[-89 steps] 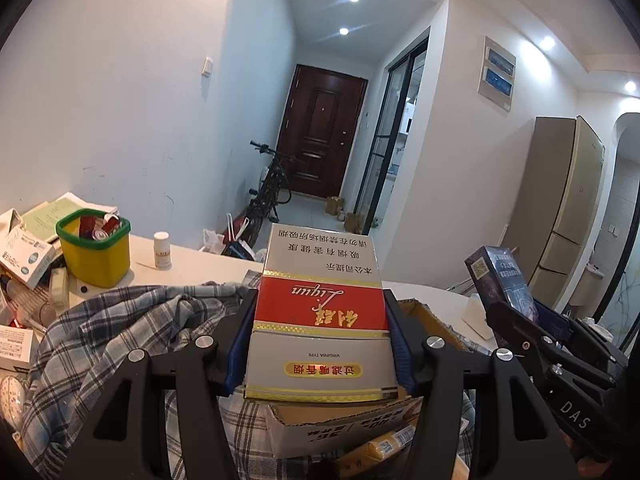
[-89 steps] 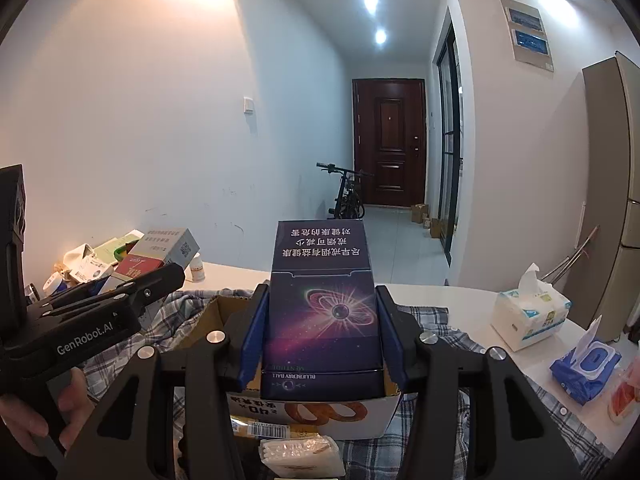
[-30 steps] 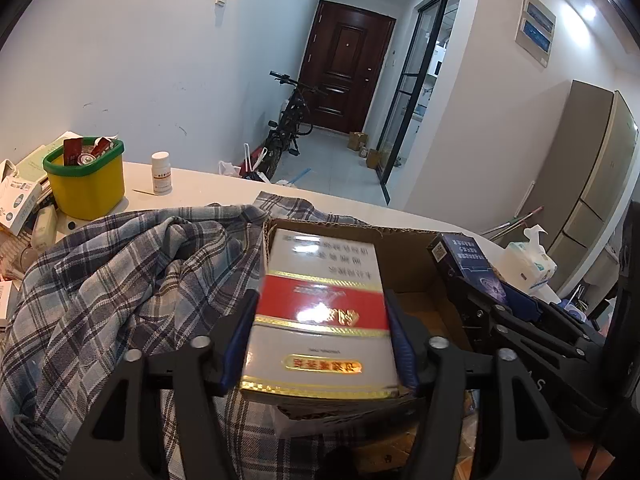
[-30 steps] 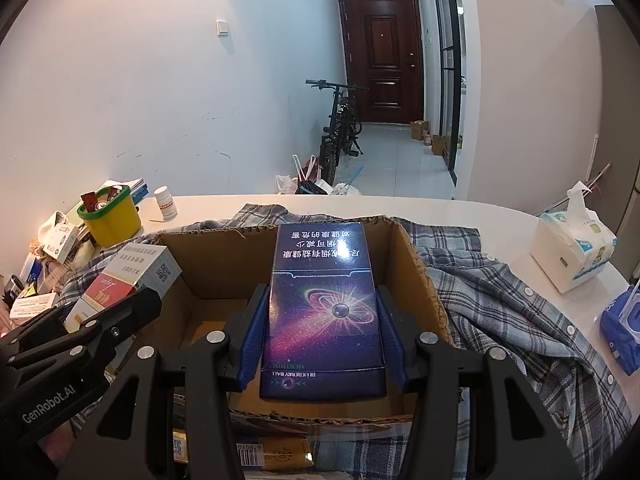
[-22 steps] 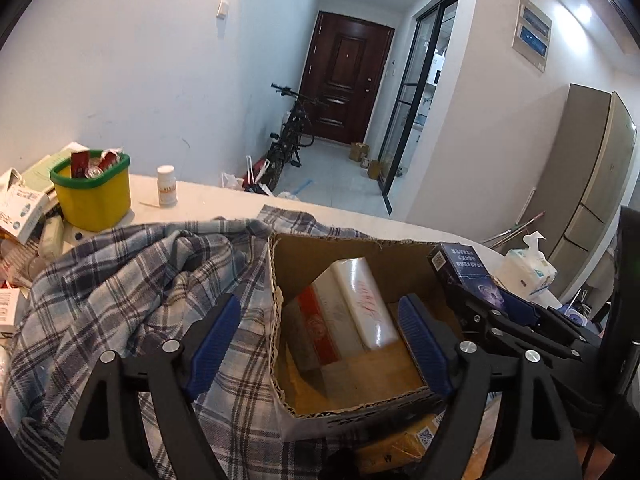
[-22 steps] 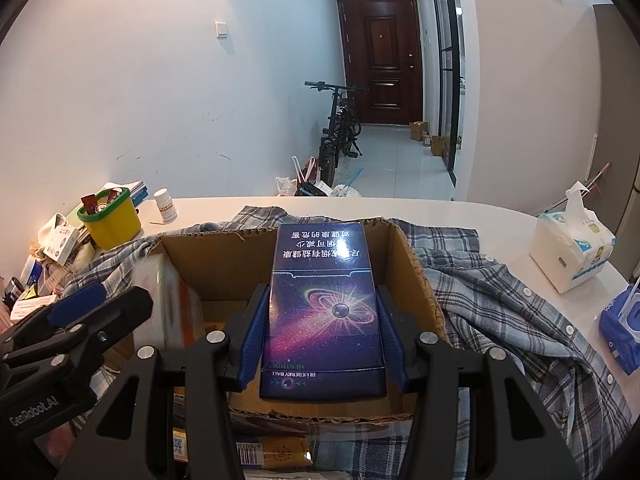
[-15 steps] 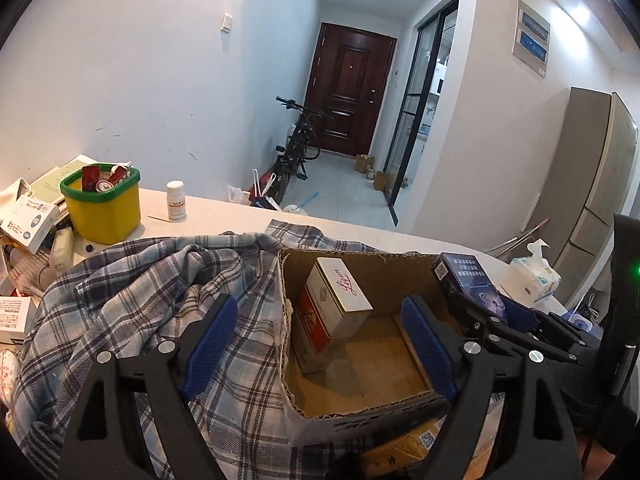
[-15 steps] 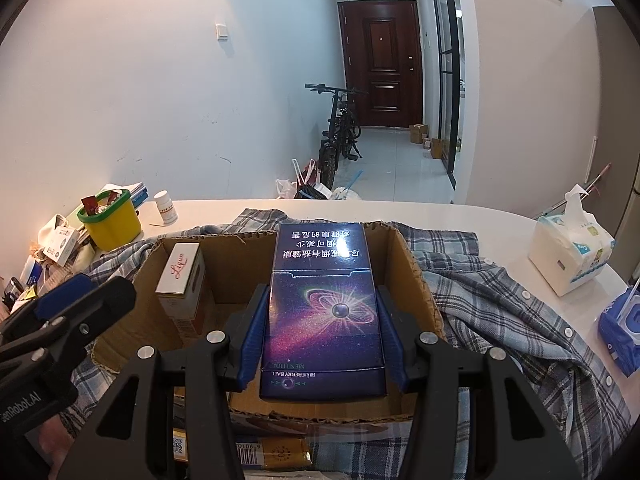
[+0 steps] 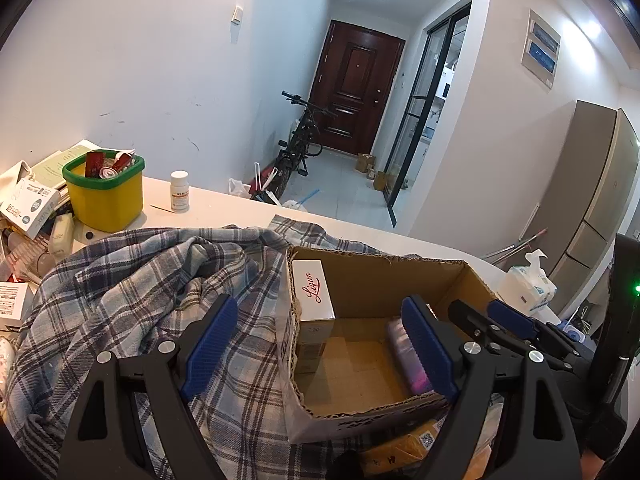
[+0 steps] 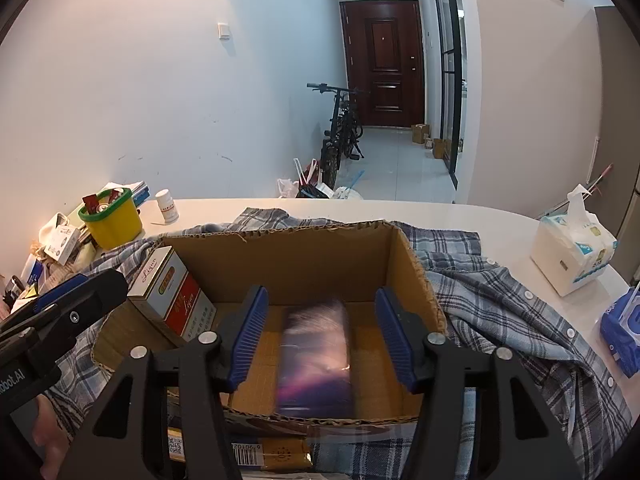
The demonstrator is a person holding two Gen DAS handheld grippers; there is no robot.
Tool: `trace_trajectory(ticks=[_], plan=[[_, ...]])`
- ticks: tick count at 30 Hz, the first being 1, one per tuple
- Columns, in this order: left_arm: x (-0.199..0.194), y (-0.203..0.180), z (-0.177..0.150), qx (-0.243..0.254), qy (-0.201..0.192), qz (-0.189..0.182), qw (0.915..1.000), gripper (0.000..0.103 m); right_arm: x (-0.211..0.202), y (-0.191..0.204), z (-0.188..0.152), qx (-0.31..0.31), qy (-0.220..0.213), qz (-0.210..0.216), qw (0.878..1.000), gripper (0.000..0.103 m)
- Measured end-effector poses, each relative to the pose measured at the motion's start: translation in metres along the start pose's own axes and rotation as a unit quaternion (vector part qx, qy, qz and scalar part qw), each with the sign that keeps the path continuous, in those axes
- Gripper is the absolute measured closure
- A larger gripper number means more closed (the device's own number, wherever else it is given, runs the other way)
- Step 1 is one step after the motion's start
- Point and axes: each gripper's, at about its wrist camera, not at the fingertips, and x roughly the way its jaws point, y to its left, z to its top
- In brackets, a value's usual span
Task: Organize objects
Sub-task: 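Lower the medicine box in with the left gripper while the right lowers the blue box, then raise both open grippers up and away from the cardboard box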
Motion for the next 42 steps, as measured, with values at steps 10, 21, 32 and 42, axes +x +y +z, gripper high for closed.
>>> trace_trajectory(ticks=[10, 21, 32, 42], plan=[[-0.005, -0.004, 0.002, 0.013, -0.013, 0.003, 0.9998, 0.017, -0.009, -0.001, 0.003, 0.004, -0.011, 0.004, 1.0, 0.046], [-0.056, -0.001, 0.015, 0.02, -0.102, 0.001, 0.9946, 0.017, -0.031, 0.007, 0.006, 0.005, -0.035, 0.013, 0.999, 0.046], [-0.123, -0.005, 0.022, 0.035, -0.185, -0.034, 0.9816, 0.0, -0.094, 0.022, 0.016, -0.02, -0.114, 0.002, 0.993, 0.032], [-0.156, -0.025, 0.021, 0.075, -0.221, -0.038, 0.9717, 0.0, -0.166, 0.024, 0.019, -0.024, -0.238, -0.057, 0.969, 0.0]])
